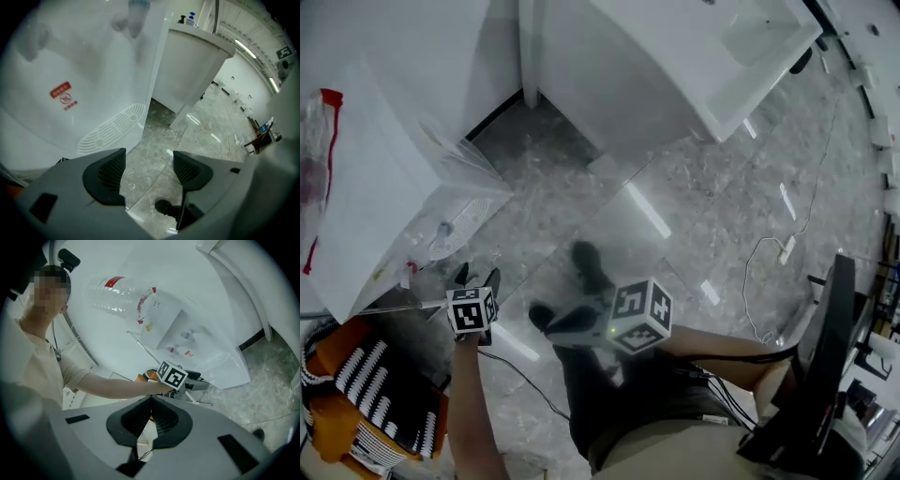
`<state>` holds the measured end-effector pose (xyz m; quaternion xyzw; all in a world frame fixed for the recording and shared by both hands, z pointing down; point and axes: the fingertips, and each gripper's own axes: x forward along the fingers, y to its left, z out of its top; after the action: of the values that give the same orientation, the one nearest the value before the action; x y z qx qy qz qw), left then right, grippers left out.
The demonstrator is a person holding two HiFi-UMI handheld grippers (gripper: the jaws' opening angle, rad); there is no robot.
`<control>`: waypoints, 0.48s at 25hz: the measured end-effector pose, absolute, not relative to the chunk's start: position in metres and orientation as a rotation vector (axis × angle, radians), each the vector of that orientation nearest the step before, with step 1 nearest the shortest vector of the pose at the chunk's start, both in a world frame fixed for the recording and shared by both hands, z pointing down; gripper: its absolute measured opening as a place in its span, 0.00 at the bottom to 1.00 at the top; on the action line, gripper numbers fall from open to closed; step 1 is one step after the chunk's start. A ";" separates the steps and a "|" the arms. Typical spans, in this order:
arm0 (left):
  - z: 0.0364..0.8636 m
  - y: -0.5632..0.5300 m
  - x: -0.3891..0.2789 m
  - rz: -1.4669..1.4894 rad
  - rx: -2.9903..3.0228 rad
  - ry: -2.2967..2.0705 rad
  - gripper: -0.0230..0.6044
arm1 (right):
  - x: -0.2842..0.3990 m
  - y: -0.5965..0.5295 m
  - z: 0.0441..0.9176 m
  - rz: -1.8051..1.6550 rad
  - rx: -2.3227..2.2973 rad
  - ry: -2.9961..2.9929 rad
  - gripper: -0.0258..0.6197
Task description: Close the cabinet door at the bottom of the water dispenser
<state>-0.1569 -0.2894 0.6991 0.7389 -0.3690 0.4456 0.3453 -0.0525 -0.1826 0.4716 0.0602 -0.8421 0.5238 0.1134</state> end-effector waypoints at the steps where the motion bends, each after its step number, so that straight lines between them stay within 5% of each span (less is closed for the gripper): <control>1: 0.687 -0.287 -0.162 1.134 1.921 -0.977 0.52 | -0.057 -0.183 0.464 1.516 0.172 -2.480 0.06; 9: 0.547 -0.273 -0.181 0.807 1.999 -1.127 0.51 | -0.091 -0.193 0.383 1.415 0.146 -2.595 0.06; 10: 0.526 -0.269 -0.181 0.764 2.016 -1.142 0.48 | -0.096 -0.192 0.371 1.401 0.141 -2.606 0.06; 12: 0.484 -0.260 -0.183 0.687 2.052 -1.190 0.24 | -0.104 -0.189 0.348 1.365 0.136 -2.627 0.06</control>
<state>-0.1829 -0.2604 0.4841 0.7844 -0.4549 0.2627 0.3299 -0.1041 -0.1891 0.3476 0.0457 -0.8829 0.4588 0.0889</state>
